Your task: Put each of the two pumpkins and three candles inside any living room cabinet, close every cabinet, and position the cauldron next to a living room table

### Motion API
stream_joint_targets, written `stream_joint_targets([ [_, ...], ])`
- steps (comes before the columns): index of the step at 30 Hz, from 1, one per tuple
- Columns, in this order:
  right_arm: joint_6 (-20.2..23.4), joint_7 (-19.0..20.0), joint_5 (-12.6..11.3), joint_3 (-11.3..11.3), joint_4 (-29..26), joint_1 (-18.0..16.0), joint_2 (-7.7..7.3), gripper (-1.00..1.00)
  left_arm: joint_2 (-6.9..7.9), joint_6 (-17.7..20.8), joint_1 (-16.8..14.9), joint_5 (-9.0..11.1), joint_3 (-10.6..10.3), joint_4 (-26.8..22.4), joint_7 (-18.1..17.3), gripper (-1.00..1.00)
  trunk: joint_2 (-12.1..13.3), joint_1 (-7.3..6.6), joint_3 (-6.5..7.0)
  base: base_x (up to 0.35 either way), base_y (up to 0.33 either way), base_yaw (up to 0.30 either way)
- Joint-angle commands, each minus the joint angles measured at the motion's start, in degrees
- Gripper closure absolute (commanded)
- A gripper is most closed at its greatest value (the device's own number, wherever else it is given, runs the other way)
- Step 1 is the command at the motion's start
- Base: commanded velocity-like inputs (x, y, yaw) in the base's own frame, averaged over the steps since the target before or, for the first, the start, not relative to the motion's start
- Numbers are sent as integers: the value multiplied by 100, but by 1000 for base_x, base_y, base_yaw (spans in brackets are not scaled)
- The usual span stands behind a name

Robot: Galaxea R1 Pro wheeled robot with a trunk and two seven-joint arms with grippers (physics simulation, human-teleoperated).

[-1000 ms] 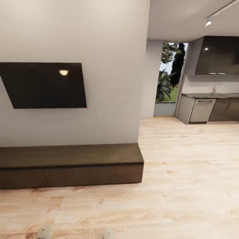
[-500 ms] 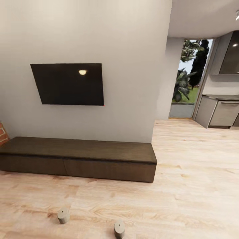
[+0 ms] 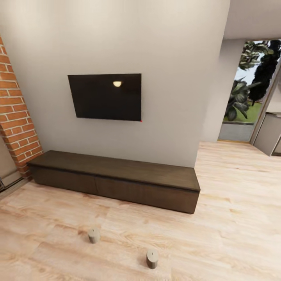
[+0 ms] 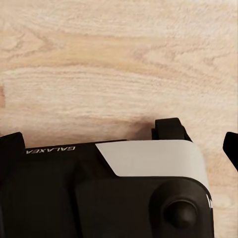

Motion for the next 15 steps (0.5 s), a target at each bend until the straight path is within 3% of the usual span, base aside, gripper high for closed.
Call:
stream_joint_targets([
  [1, -1, 0, 2, 2, 0, 0, 1, -100, -1, -47, 0, -2, -1, 37, 0, -100, 0, 0, -4, -217, 0, 281],
  [8, -4, -4, 5, 4, 0, 0, 2, -100, -19, -249, 0, -29, -9, 427, 0, -100, 0, 0, -33, -241, -96, 281],
  [15, -10, -5, 5, 4, 0, 0, 8, -100, -23, -302, 0, -31, -32, 470, 0, -100, 0, 0, -62, -222, -162, 281],
])
